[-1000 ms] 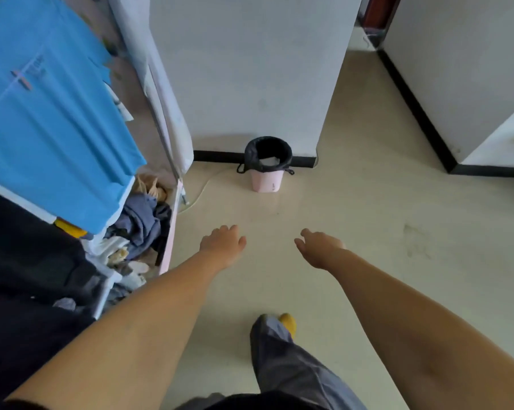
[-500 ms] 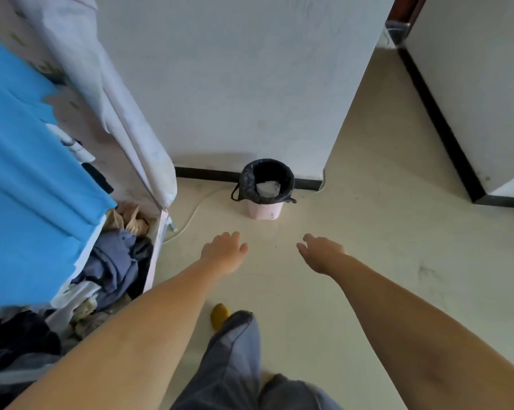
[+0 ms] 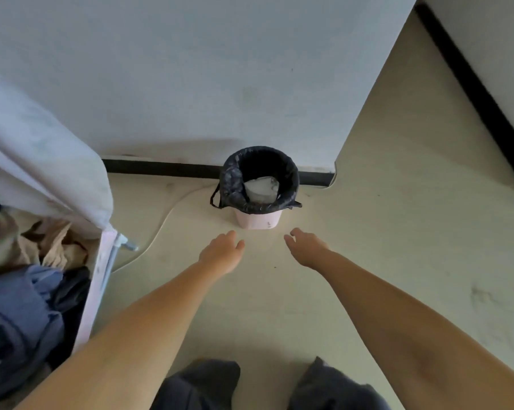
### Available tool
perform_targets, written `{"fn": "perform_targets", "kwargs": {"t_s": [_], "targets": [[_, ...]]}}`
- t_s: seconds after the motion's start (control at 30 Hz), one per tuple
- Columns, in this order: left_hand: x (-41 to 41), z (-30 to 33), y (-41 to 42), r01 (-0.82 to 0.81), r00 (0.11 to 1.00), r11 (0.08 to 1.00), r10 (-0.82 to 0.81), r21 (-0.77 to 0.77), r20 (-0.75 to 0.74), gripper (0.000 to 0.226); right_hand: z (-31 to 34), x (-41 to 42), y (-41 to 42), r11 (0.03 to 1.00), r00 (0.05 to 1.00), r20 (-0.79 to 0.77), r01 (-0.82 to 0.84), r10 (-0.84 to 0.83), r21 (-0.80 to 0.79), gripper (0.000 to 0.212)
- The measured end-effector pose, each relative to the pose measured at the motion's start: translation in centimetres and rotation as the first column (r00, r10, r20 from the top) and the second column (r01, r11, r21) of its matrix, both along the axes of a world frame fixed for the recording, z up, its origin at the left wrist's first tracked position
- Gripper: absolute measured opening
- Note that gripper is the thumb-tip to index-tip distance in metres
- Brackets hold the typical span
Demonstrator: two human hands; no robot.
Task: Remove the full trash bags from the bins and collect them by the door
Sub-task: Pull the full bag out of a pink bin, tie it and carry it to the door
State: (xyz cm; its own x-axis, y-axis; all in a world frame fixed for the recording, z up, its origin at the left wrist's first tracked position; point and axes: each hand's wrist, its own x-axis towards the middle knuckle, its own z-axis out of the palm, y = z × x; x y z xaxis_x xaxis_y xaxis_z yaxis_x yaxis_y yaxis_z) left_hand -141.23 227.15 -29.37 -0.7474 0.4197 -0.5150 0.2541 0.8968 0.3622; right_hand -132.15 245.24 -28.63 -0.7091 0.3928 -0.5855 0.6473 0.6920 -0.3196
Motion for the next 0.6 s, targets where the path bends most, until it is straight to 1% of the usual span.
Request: {"fn": "perform_targets", "kwargs": {"t_s": [0.17,0.27,0.3,0.33,0.4,0.47,0.5,0.57,0.6], "targets": [[-4.8,-11.9,3.9,-0.142,0.990,0.976,0.138,0.162,0.036,0.032,-11.2,-5.6,3.4,0.980,0.979,-0.117,0.154,-0.169,-0.127,0.045],[-8.8,-17.0,6.6,-0.237,0.972,0.936,0.231,0.262,0.054,0.043,-16.2,-9.4,5.1,0.966,0.956,-0.198,0.181,-0.217,-0.186,0.044],[-10.3,-18.3,7.5,-0.296,0.955,0.906,0.284,0.304,0.085,0.047,-17.7,-10.6,5.7,0.956,0.944,-0.215,0.207,-0.251,-0.209,0.045],[-11.6,-19.4,8.3,-0.390,0.921,0.850,0.354,0.354,0.163,0.049,-19.1,-11.7,6.2,0.926,0.914,-0.233,0.268,-0.332,-0.268,0.049],[-13.3,-21.0,9.5,-0.592,0.803,0.679,0.454,0.433,0.386,0.052,-21.7,-13.6,6.8,0.806,0.822,-0.231,0.382,-0.520,-0.452,0.054],[-14.1,-22.0,10.1,-0.716,0.693,0.508,0.435,0.479,0.575,0.049,-23.2,-14.9,7.1,0.675,0.728,-0.218,0.423,-0.650,-0.604,0.048],[-14.4,-22.3,10.3,-0.769,0.636,0.412,0.407,0.489,0.656,0.045,-23.5,-15.3,7.0,0.588,0.660,-0.207,0.427,-0.722,-0.687,0.041],[-14.8,-22.3,10.2,-0.864,0.502,0.241,0.335,0.443,0.797,0.042,-23.6,-15.7,6.6,0.382,0.495,-0.140,0.430,-0.858,-0.818,0.022],[-14.6,-22.1,10.0,-0.895,0.445,0.183,0.303,0.407,0.843,0.043,-23.4,-15.7,6.3,0.302,0.428,-0.104,0.425,-0.898,-0.853,0.016]]}}
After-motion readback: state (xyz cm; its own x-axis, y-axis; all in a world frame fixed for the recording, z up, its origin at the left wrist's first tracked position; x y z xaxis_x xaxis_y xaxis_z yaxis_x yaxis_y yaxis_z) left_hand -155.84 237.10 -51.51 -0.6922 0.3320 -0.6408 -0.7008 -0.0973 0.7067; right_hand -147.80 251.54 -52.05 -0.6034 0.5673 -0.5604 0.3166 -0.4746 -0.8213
